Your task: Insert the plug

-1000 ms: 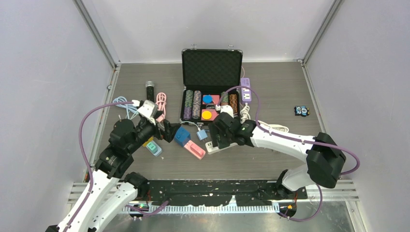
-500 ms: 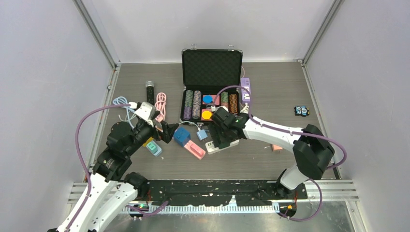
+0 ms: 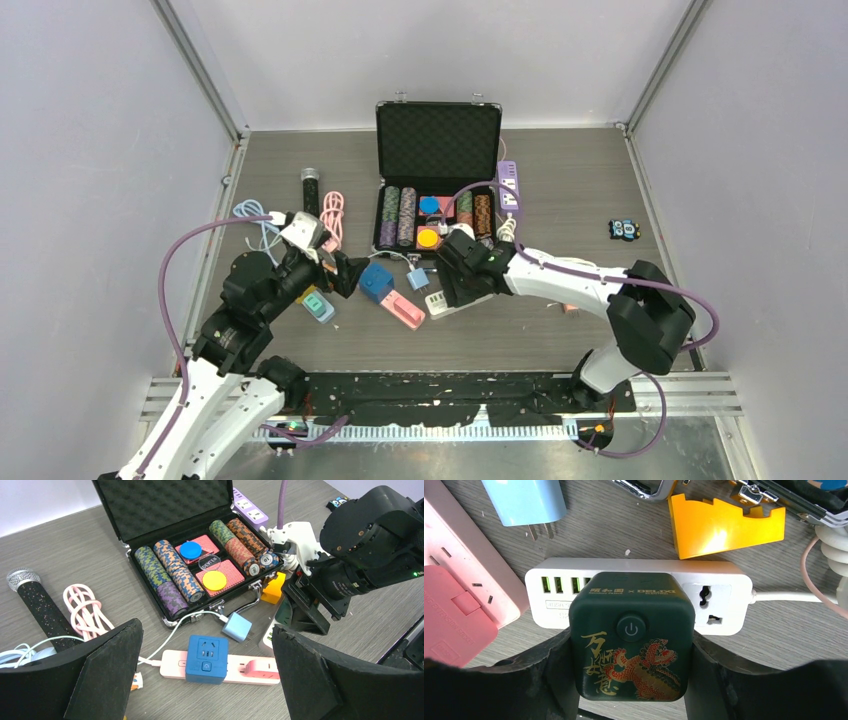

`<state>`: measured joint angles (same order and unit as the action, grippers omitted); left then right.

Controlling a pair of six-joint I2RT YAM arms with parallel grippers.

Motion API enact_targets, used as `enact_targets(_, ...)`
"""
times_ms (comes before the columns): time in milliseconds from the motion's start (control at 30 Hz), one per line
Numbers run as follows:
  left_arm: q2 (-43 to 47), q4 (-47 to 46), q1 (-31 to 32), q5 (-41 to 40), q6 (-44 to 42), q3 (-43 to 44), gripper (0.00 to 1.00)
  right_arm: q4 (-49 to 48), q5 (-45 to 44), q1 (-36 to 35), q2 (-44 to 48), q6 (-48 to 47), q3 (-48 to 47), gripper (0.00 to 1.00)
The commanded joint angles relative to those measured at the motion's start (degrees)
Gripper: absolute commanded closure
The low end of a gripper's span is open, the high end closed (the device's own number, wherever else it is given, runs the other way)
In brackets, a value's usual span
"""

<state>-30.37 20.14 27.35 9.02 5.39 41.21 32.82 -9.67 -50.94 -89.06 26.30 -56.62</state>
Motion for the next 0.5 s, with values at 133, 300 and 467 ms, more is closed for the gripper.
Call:
enact_targets(133,-0.22,-0.34,0.07,-1.15,-1.12,1.20,0.01,-1.49,-5.88,-4.69,-7.94,6.14,7.47,0.95)
enact_targets(300,-0.60,-0.43,0.07,-1.25,-1.18,1.08,0.01,-4.11,-7.14,-7.12,-9.66,10.70,11.41,0.95)
enact_targets(467,-1.45,-0.28,0.07,-0.96,-1.18,1.32,0.01,-7.23,-7.45,-9.00,-10.26,14.83,15.95,0.95)
